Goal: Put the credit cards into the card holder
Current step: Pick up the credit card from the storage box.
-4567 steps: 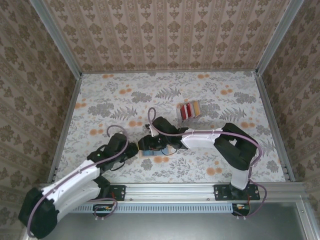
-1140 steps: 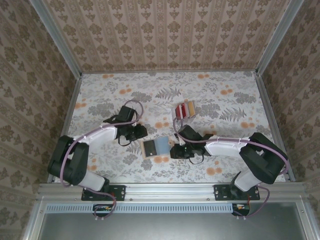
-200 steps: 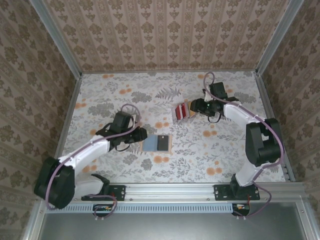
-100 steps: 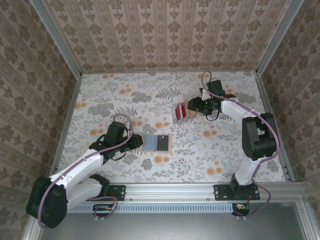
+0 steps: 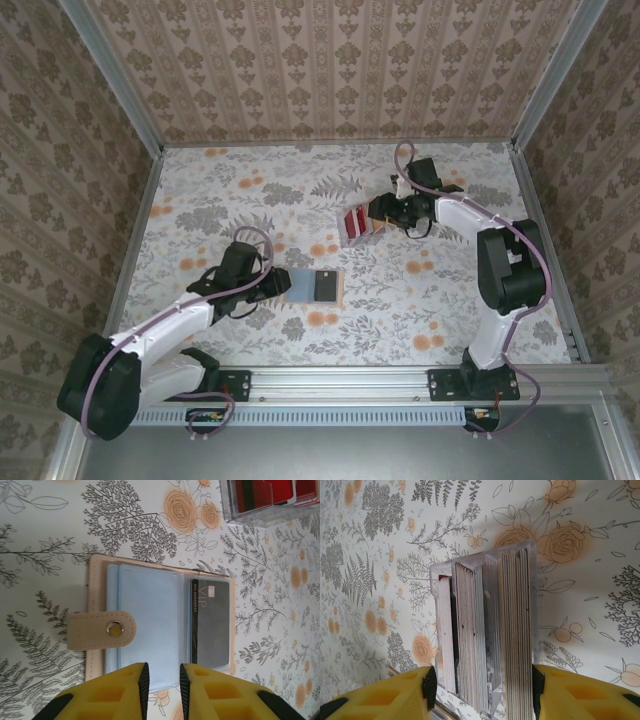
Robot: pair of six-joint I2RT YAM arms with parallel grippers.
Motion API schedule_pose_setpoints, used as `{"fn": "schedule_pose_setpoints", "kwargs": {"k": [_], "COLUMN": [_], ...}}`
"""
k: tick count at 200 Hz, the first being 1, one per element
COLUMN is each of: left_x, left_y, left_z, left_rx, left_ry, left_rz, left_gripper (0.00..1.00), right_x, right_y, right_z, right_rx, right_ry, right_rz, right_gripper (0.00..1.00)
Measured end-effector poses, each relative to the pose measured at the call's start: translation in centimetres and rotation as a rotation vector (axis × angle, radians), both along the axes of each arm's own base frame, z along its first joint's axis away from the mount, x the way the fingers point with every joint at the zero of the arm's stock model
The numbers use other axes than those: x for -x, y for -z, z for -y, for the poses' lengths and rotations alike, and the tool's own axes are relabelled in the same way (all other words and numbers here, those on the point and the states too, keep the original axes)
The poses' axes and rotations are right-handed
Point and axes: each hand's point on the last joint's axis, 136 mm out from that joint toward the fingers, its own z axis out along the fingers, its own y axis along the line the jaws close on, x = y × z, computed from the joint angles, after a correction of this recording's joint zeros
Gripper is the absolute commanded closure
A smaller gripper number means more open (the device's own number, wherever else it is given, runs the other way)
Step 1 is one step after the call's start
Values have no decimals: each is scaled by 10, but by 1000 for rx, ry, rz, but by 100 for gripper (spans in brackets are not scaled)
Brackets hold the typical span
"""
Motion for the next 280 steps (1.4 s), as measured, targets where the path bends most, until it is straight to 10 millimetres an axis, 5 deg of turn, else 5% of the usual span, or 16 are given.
{"fn": "schedule_pose_setpoints", "kwargs": {"k": [147, 280], "left_x": [0, -1], "left_y": [8, 8], "left_z": [22, 25], "left_rx": [-10, -11], "left_ry": [53, 59], "left_rz": [-23, -26], "left_gripper": [73, 72], "right_x": [5, 8], "right_y": [-7, -5], "right_z": [-3, -2], "right_rx": [5, 17], "right_ry": [-12, -29], "right_rz": [-2, -6], "right_gripper": [47, 68]}}
